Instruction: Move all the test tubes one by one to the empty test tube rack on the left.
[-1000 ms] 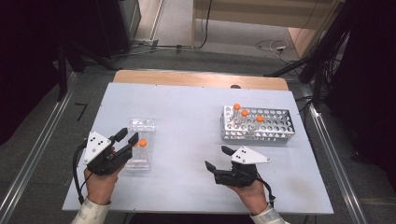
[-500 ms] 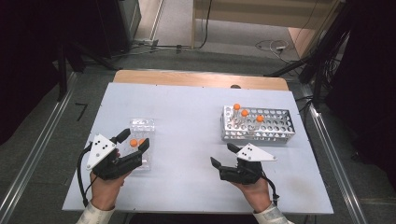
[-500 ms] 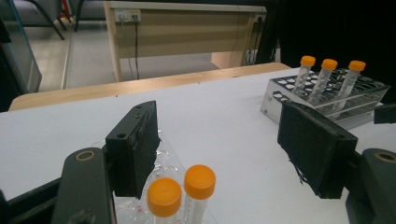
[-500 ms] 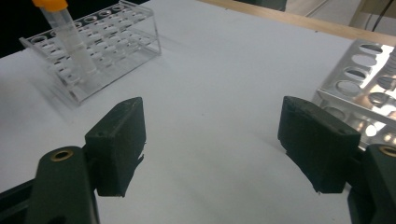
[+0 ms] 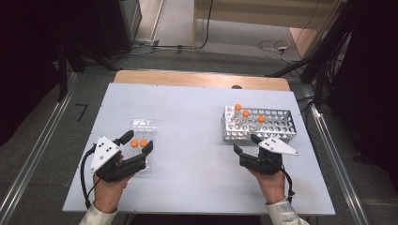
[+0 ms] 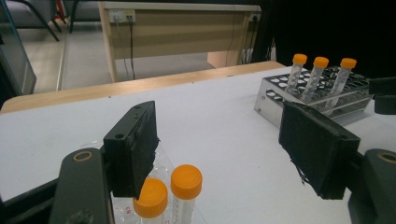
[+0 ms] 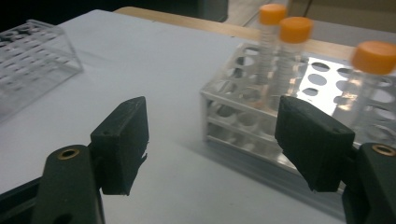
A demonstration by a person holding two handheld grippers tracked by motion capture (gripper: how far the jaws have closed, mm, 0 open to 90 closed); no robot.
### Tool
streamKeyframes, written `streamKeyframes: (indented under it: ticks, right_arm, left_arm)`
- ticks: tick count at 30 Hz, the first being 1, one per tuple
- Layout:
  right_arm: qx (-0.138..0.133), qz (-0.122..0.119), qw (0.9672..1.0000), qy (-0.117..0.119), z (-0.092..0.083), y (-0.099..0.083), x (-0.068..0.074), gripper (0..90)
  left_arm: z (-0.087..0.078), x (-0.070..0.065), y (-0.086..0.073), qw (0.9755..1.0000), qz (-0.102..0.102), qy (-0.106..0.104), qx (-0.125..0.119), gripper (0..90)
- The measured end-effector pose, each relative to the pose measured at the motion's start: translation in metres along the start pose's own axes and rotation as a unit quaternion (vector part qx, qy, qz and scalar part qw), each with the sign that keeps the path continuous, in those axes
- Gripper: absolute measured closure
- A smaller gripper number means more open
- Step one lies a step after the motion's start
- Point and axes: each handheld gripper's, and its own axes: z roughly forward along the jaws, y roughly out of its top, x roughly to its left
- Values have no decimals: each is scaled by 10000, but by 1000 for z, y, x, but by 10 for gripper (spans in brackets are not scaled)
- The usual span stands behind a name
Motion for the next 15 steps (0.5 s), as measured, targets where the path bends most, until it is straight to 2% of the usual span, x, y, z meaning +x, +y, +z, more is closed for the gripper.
streamKeyframes:
  ticks: [8, 15]
  right_arm:
    - [-51, 198, 9972, -716, 3, 1, -31, 280]
    - [-26, 295, 9947, -983, 18, 2, -51, 388]
  left_arm:
    - [2, 2, 0, 10000, -25, 54, 31, 237]
    - [2, 4, -1, 9999, -41, 101, 27, 220]
